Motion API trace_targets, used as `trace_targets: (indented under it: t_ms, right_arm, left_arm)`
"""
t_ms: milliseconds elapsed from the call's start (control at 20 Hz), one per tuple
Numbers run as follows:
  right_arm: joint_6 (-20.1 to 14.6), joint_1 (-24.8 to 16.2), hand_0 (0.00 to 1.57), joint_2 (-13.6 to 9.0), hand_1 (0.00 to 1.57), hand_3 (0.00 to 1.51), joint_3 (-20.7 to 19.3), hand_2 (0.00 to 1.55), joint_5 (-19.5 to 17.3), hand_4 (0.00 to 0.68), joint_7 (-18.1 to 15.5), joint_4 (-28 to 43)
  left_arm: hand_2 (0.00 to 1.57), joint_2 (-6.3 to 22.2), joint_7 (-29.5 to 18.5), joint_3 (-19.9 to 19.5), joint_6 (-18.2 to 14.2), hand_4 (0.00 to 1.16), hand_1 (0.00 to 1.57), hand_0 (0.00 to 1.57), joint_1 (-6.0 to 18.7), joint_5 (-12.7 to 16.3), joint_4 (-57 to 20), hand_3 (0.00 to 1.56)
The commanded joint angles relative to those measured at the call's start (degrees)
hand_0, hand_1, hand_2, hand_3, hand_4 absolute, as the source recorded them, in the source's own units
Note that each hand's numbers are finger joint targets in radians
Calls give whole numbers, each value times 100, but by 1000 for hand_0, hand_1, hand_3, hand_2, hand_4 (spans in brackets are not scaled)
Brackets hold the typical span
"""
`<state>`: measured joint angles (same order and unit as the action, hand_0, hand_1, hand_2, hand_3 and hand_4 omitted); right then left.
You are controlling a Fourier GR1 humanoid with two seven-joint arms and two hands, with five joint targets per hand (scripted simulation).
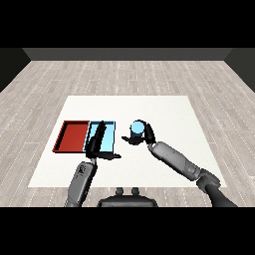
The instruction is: Pick the blue can and put it in the blue box
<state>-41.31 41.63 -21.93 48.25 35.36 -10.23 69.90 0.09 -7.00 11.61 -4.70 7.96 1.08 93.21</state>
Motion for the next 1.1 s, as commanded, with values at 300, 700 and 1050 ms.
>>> trace_targets:
  t_ms: [300,700,1050]
  right_arm:
    - [480,-398,1503,75,1503,1393,-762,1461,-971,585,244,557]
    - [769,-723,1460,48,1460,1379,-1263,1438,-1858,589,1027,1370]
    - [1184,-906,1478,505,1478,1383,-1781,1449,-2678,576,1382,1333]
  left_arm:
    - [0,-9,146,829,-581,0,0,0,133,142,-99,0]
    - [0,-9,-211,859,-565,0,0,0,279,401,-599,0]
    - [0,-9,-81,1034,-835,0,0,0,515,351,-678,0]
